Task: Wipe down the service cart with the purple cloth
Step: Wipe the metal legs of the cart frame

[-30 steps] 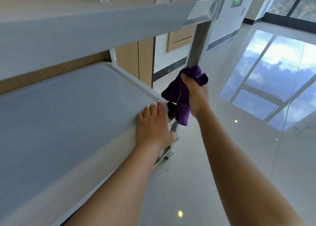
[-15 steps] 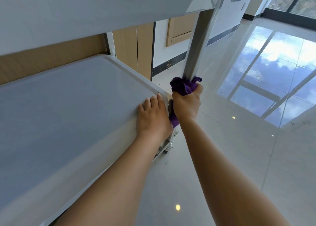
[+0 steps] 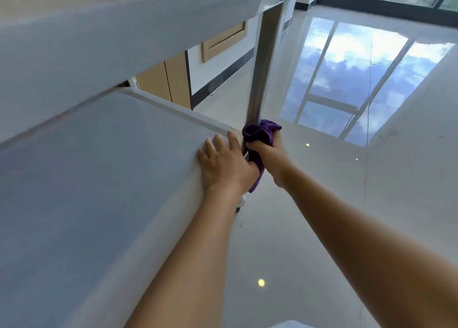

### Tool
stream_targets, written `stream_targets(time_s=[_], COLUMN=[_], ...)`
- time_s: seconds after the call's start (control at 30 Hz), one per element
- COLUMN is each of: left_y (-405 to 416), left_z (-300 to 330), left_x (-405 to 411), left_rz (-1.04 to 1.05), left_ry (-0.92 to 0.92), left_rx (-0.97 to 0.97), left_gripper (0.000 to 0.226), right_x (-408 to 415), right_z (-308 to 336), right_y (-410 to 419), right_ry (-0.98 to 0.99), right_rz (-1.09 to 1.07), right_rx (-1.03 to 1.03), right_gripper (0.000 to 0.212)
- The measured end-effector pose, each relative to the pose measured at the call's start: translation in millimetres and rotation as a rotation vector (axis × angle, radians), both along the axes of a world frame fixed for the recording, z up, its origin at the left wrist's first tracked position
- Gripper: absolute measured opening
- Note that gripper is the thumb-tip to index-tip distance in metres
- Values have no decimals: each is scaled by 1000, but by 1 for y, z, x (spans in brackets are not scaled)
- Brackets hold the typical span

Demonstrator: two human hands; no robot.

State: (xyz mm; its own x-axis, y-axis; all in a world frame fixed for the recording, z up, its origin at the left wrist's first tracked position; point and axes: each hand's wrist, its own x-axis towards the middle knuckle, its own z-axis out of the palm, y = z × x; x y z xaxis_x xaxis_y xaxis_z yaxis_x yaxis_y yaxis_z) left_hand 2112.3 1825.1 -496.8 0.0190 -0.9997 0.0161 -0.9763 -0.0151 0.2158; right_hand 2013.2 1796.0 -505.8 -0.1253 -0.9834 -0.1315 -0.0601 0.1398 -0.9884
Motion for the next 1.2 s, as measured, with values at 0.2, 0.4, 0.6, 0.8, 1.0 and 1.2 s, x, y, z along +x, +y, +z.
stream_targets(time_s=[0.2,0.4,0.6,0.8,1.0,1.2], left_y=[3,21,31,40,53,54], left_z=[4,-17,-85,-184,-217,-223], left_x=[4,-2,-9,3,-7,-11], left_rz=[-46,-286,-501,-90,21,64], left_ry=[32,36,352,182,38,28], left_rx=[-16,-409,-663,5,332,318], left_gripper=[68,50,32,56,75,77], right_x=[-12,-29,-41,-43,-20,-12], right_z=[5,-32,-59,-71,-100,-137], right_y=[-6,-27,-43,-60,-68,-55], right_ry=[-336,-7,58,36,44,70], right_rz=[114,356,436,504,264,234], right_rx=[132,-57,-155,-326,-360,-282], right_gripper=[62,53,50,44,13,17])
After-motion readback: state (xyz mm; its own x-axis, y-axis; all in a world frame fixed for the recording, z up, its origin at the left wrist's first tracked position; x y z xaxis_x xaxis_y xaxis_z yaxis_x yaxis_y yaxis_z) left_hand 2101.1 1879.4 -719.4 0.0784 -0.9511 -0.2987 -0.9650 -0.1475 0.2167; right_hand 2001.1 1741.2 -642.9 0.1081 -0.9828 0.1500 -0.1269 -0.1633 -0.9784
